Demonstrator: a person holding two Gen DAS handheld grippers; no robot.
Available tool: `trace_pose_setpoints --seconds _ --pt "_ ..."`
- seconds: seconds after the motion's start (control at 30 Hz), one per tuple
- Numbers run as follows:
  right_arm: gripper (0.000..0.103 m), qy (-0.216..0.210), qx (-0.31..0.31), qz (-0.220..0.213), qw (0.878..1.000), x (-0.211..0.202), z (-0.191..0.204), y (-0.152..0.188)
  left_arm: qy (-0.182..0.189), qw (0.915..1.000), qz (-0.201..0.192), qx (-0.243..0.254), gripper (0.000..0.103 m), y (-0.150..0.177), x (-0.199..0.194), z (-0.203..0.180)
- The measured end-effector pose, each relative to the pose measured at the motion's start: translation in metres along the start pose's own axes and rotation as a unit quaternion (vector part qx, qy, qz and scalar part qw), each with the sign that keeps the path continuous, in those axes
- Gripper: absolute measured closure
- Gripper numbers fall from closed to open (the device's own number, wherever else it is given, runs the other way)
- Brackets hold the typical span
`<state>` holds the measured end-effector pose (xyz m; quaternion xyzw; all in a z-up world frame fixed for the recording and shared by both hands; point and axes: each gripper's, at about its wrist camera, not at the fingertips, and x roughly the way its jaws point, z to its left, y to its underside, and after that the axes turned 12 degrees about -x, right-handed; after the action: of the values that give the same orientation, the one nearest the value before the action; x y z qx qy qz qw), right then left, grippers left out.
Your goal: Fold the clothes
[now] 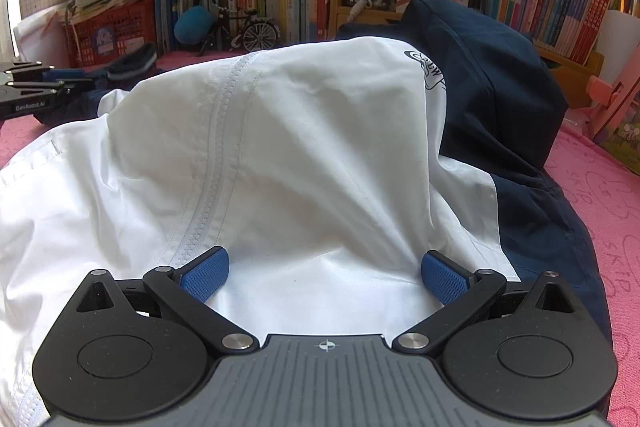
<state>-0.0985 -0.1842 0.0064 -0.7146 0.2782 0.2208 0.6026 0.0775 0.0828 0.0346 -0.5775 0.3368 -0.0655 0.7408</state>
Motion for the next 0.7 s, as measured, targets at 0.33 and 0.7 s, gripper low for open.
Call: trace_pose_setpoints --seconds 0.33,0.7 --pt "0.0 -0.001 0.001 0.0 1.0 -0.001 -0.001 -0.002 0.079 0.9926 0.037 -0.084 0.007 -0.019 0.028 -0.01" --pt "0.0 0.0 0.001 0.001 1.0 -0.003 0.0 -0.003 -0.174 0.9743 -0.013 -0.142 0.092 -0.053 0.039 0.099"
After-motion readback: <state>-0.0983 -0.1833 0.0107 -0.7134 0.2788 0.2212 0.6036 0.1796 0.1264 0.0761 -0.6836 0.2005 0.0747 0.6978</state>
